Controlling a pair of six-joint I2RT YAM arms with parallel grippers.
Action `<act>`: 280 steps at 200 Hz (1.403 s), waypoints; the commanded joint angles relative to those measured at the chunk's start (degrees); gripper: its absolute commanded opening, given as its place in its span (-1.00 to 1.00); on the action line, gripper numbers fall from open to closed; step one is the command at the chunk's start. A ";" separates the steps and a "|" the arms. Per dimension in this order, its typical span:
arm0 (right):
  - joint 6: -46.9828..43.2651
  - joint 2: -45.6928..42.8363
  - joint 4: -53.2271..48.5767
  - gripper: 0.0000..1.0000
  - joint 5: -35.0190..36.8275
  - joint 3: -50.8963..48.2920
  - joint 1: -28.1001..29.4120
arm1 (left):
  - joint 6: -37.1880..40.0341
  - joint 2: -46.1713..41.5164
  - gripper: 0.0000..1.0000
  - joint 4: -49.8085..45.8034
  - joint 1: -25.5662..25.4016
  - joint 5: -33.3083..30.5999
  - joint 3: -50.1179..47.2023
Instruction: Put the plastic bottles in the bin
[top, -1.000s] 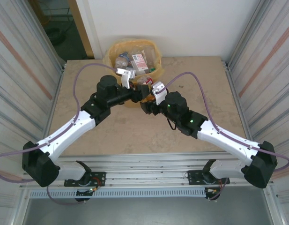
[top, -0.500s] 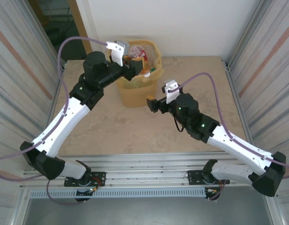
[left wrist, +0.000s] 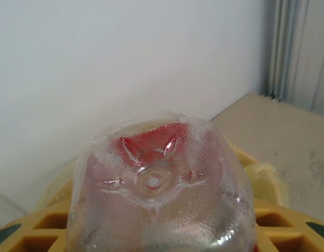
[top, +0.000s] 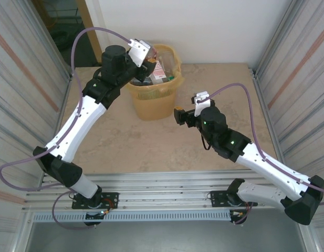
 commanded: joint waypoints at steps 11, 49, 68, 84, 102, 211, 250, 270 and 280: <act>2.96 -0.69 -0.18 0.95 1.50 -0.29 -0.89 | 6.18 1.05 -0.34 -4.47 0.86 -5.49 1.87; 3.60 -0.49 -0.44 0.95 1.44 -0.41 -1.17 | 8.18 3.03 -0.34 -7.47 0.96 -7.11 1.87; 3.82 -0.53 -0.53 0.95 1.33 -0.53 -1.19 | 9.59 4.46 -0.33 -8.15 0.95 -7.83 1.96; 3.87 -0.83 -0.55 0.95 1.31 -0.60 -1.17 | 11.27 5.71 -0.32 -8.37 0.97 -9.23 1.96; 3.89 -0.92 -0.72 0.95 1.30 -0.78 -1.25 | 13.48 6.96 -0.30 -8.67 0.95 -10.52 2.04; 4.61 -0.52 -1.16 0.95 1.09 -0.84 -1.68 | 11.47 7.79 0.43 -14.34 0.97 -1.93 5.78; 4.75 -0.62 -1.25 0.95 0.80 -0.98 -1.75 | 7.59 5.26 0.66 -13.72 0.95 6.38 6.39; 4.88 -0.69 -1.43 0.95 0.69 -1.06 -1.89 | 5.94 4.26 0.68 -13.22 1.05 9.86 6.18; 4.94 -0.56 -1.43 0.95 0.64 -1.12 -1.86 | 5.16 3.96 0.64 -12.63 1.10 10.62 5.91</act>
